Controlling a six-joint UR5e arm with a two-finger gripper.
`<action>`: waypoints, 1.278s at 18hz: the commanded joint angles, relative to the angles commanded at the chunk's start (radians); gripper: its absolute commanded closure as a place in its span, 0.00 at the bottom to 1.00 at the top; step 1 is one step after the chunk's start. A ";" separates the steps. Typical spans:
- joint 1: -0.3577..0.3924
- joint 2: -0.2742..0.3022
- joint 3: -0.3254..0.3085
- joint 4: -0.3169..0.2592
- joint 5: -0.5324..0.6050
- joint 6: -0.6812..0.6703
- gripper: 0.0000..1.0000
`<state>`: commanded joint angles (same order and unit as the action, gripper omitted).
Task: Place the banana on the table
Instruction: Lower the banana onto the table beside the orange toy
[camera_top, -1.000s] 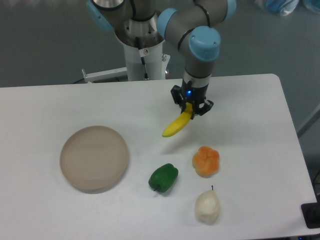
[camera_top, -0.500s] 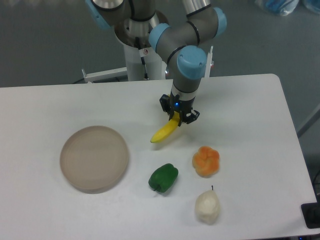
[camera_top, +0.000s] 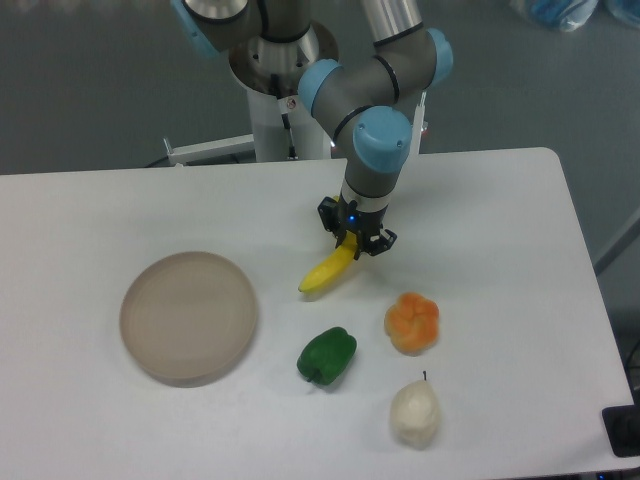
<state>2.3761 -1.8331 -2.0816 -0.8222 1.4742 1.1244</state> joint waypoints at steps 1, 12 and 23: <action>0.000 0.000 0.000 0.000 0.000 0.002 0.67; -0.002 -0.023 0.009 0.028 0.006 0.005 0.67; 0.002 -0.037 0.023 0.029 0.006 0.006 0.48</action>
<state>2.3777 -1.8699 -2.0586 -0.7931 1.4803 1.1305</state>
